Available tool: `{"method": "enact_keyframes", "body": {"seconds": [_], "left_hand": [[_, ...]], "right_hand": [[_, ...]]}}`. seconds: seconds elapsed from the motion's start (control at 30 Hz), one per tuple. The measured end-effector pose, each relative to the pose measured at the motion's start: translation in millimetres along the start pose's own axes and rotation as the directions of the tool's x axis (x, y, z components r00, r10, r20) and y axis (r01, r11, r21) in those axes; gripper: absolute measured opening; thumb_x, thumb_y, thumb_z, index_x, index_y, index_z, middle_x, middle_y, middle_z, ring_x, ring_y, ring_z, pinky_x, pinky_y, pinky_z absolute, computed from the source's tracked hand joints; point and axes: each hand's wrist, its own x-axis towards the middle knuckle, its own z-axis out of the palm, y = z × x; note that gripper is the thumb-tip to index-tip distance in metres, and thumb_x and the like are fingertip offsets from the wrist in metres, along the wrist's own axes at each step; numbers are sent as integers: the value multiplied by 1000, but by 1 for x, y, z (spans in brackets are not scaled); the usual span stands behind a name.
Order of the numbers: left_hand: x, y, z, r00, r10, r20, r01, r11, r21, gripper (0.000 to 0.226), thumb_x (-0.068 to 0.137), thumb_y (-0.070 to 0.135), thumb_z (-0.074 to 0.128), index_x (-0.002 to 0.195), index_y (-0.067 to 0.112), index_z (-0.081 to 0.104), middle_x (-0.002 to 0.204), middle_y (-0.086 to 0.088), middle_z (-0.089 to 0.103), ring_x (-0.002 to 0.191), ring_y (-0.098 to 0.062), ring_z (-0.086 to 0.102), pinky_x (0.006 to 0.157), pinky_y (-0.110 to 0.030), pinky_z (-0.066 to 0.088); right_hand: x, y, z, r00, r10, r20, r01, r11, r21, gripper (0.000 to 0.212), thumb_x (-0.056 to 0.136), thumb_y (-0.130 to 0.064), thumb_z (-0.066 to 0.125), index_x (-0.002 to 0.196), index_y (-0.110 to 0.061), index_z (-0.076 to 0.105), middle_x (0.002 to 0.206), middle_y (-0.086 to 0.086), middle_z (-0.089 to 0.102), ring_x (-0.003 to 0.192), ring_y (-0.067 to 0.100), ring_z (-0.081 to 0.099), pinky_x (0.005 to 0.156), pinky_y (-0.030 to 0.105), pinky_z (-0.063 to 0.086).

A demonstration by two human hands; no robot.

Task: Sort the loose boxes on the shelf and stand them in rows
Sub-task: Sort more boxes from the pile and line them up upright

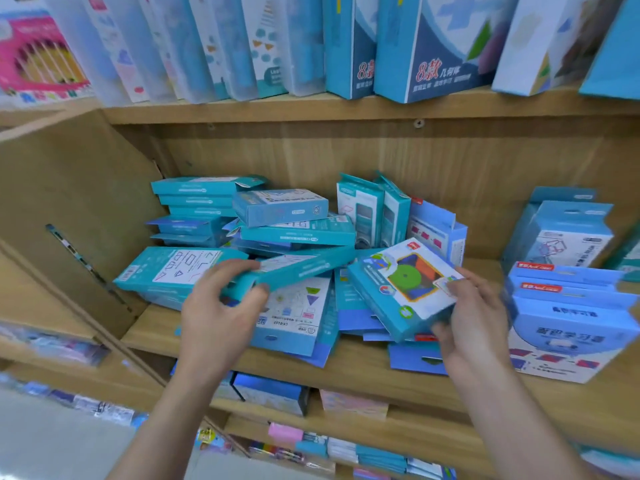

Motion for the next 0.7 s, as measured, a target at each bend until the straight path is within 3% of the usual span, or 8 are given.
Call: {"method": "enact_keyframes", "body": {"seconds": [0.07, 0.13, 0.2, 0.27, 0.37, 0.47, 0.57, 0.7], "left_hand": [[3, 6, -4, 997, -18, -72, 10, 994, -109, 19, 77, 29, 61, 94, 30, 68, 101, 9, 63, 90, -10, 55, 77, -29, 46], [5, 13, -8, 989, -3, -150, -22, 986, -166, 13, 80, 32, 62, 93, 33, 66, 98, 9, 63, 91, -11, 56, 76, -31, 46], [11, 17, -15, 976, 31, -217, -71, 982, -176, 16, 81, 42, 58, 94, 36, 64, 101, 8, 63, 99, -13, 59, 86, -39, 50], [20, 23, -21, 971, 47, -235, -94, 976, -195, 21, 80, 49, 55, 96, 37, 63, 104, 8, 63, 103, -16, 60, 89, -46, 51], [34, 41, -26, 961, 98, -260, -142, 977, -157, 24, 79, 51, 54, 95, 35, 62, 101, 10, 60, 101, -13, 60, 87, -39, 52], [44, 68, -28, 926, 237, -294, -265, 962, -59, 27, 78, 49, 51, 96, 30, 59, 98, 14, 53, 99, -9, 54, 79, -21, 49], [49, 96, -28, 885, 369, -284, -375, 926, 34, 28, 80, 47, 52, 98, 28, 61, 102, 7, 53, 99, -12, 53, 84, -39, 51], [52, 128, -28, 882, 421, -211, -415, 907, 74, 45, 78, 57, 46, 108, 27, 61, 106, 5, 56, 96, -4, 51, 87, -21, 42]], "right_hand": [[-3, 3, -1, 997, 6, 78, -3, 999, -39, 18, 90, -5, 53, 96, -19, 64, 86, -4, 70, 75, 10, 67, 65, 27, 55], [-1, 6, -6, 981, -122, 152, 165, 935, -315, 16, 90, -18, 61, 104, -20, 68, 87, -8, 71, 80, 11, 67, 72, 32, 57], [2, 3, -12, 932, -238, 272, 360, 675, -644, 30, 88, -43, 60, 112, -26, 67, 93, -6, 72, 90, 21, 66, 80, 39, 54], [3, -3, -13, 920, -158, 359, 392, 312, -865, 51, 88, -62, 45, 128, -32, 55, 113, 5, 68, 108, 32, 59, 81, 37, 45], [-1, -12, -10, 917, -107, 383, 380, -54, -924, 74, 81, -75, 21, 143, -36, 32, 116, 10, 65, 111, 34, 56, 77, 39, 43], [-11, -31, -8, 822, -311, 476, 494, -26, -869, 84, 71, -79, 26, 143, -36, 27, 98, 2, 68, 100, 31, 60, 70, 37, 46], [-17, -43, 19, 613, -343, 711, 781, 129, -611, 79, 74, -64, 56, 143, -43, 23, 126, -9, 52, 113, 14, 49, 86, 36, 43], [-24, -32, 60, 414, -410, 812, 909, 135, -395, 52, 87, -37, 63, 133, -37, 41, 125, -10, 55, 113, 11, 51, 91, 31, 44]]}}
